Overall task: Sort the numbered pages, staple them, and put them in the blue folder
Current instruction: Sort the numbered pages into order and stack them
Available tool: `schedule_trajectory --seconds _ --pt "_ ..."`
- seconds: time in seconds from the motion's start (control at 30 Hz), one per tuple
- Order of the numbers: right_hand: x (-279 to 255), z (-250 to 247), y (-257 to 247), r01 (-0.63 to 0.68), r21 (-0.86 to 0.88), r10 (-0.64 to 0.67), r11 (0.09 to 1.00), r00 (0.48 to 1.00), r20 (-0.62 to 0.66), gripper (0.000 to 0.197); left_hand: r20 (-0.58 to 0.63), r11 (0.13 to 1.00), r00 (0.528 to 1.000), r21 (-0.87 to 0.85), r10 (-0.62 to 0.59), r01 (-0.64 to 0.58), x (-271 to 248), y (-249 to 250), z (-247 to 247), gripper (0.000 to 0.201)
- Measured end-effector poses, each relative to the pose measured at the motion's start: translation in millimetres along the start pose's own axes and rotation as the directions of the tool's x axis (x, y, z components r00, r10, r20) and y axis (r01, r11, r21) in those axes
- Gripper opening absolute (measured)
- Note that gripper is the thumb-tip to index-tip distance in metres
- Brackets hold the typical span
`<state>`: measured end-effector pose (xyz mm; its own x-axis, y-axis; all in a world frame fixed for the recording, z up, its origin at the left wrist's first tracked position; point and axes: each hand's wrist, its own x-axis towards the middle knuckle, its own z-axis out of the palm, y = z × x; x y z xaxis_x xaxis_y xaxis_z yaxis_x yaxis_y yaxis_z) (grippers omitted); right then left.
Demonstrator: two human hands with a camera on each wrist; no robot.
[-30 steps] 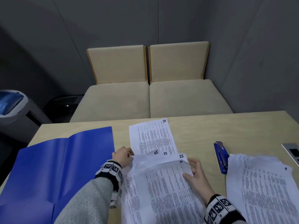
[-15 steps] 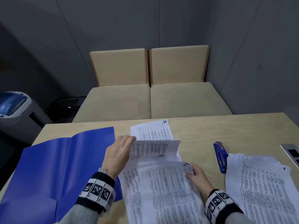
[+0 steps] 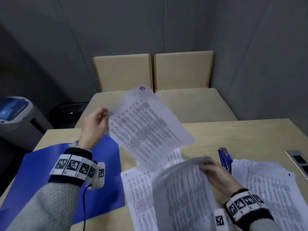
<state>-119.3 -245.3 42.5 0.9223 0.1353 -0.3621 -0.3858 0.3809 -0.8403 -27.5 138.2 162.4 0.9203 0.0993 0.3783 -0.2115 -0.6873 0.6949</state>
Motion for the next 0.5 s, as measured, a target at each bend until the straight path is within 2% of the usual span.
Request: schedule_trajectory --seconds 0.1,0.17,0.23,0.3,0.37,0.47,0.5 --pt "-2.6 5.0 -15.9 0.012 -0.009 -0.011 1.0 0.996 0.092 0.036 0.202 0.998 0.977 0.0 -0.065 0.067 -8.0 -10.0 19.9 0.019" --pt "-1.0 10.9 -18.7 0.032 -0.048 -0.028 0.998 0.995 0.093 0.048 0.371 0.991 0.924 -0.061 -0.087 0.118 -18.1 -12.4 34.7 0.022" --pt "4.5 17.9 -15.8 0.072 -0.092 -0.068 0.993 0.997 0.045 0.055 0.523 0.991 0.849 -0.052 -0.08 0.126 -30.4 -12.6 51.6 0.025" --pt "9.1 27.1 -10.2 0.075 -0.109 -0.073 0.991 0.997 0.026 0.052 0.598 0.992 0.797 -0.032 -0.081 0.125 -39.8 -16.3 71.4 0.026" --pt "14.6 33.1 -2.5 0.064 -0.138 -0.062 0.988 0.998 0.022 0.048 0.65 0.981 0.751 -0.045 -0.116 0.19 -45.4 -21.2 89.0 0.025" --pt "18.3 39.4 3.2 0.093 -0.233 -0.106 0.968 0.993 -0.045 0.023 0.743 0.945 0.653 -0.091 -0.145 0.313 -44.1 -23.8 111.1 0.017" --pt "19.4 39.5 4.4 0.084 -0.244 -0.104 0.966 0.992 -0.07 0.02 0.742 0.936 0.652 -0.1 -0.156 0.337 -42.3 -27.3 119.3 0.017"
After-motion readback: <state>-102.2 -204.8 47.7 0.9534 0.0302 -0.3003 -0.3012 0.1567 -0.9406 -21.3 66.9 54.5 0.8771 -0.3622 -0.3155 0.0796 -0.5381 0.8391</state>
